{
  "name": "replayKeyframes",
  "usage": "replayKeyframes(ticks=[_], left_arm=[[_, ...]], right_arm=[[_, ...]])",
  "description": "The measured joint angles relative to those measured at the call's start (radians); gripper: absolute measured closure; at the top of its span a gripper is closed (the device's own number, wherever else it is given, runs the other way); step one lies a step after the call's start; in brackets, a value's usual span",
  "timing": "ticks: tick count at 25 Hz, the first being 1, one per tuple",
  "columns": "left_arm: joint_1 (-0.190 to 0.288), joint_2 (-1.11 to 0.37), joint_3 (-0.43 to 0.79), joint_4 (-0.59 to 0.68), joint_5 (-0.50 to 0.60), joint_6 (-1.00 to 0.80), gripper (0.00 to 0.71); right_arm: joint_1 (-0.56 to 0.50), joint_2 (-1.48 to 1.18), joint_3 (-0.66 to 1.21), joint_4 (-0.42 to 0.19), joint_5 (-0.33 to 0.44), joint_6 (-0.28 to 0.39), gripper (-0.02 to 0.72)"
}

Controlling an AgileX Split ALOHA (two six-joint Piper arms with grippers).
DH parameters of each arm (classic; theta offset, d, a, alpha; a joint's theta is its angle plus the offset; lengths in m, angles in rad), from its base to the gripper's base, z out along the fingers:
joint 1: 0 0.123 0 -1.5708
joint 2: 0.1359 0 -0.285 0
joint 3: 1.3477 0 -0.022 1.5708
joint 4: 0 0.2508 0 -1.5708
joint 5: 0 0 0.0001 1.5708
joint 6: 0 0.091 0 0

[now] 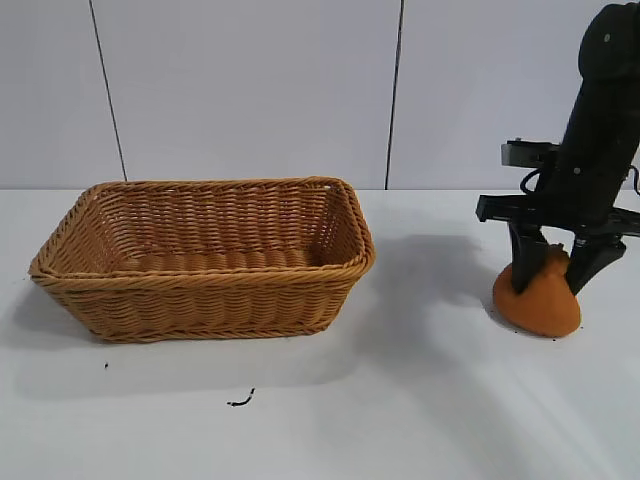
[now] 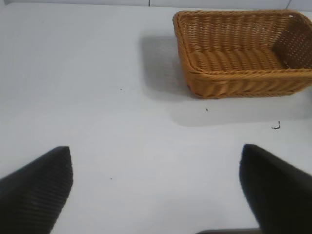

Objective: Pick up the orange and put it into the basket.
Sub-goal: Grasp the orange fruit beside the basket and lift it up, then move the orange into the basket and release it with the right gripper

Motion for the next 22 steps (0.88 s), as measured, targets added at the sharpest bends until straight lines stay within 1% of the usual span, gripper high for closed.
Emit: replayKeyframes(ticks=[1, 2, 5, 7, 10, 12, 16, 17, 19, 22], left_arm=[[0.0, 0.0, 0.0, 0.0, 0.0, 0.0, 0.044], [0.0, 0.0, 0.0, 0.0, 0.0, 0.0, 0.044], [0.0, 0.0, 0.0, 0.0, 0.0, 0.0, 0.044], [0.0, 0.0, 0.0, 0.0, 0.0, 0.0, 0.044], [0.0, 0.0, 0.0, 0.0, 0.0, 0.0, 0.044], [0.0, 0.0, 0.0, 0.0, 0.0, 0.0, 0.044], [0.0, 0.0, 0.0, 0.0, 0.0, 0.0, 0.044], [0.0, 0.0, 0.0, 0.0, 0.0, 0.0, 0.044], [0.0, 0.0, 0.0, 0.0, 0.0, 0.0, 0.044], [0.0, 0.0, 0.0, 0.0, 0.0, 0.0, 0.044]], right_arm=[[0.0, 0.0, -0.009, -0.007, 0.017, 0.0, 0.648], [0.0, 0.0, -0.016, -0.01, 0.026, 0.0, 0.665], [0.0, 0.0, -0.062, -0.011, 0.077, -0.009, 0.663], [0.0, 0.002, -0.128, -0.011, 0.142, -0.015, 0.663], [0.0, 0.004, -0.265, -0.011, 0.233, -0.015, 0.663], [0.0, 0.004, -0.352, -0.011, 0.268, -0.015, 0.663], [0.0, 0.004, -0.496, -0.008, 0.277, -0.014, 0.663], [0.0, 0.004, -0.522, 0.002, 0.28, -0.012, 0.663], [0.004, 0.004, -0.556, 0.019, 0.283, -0.007, 0.663], [0.028, 0.004, -0.583, 0.026, 0.286, -0.003, 0.663]])
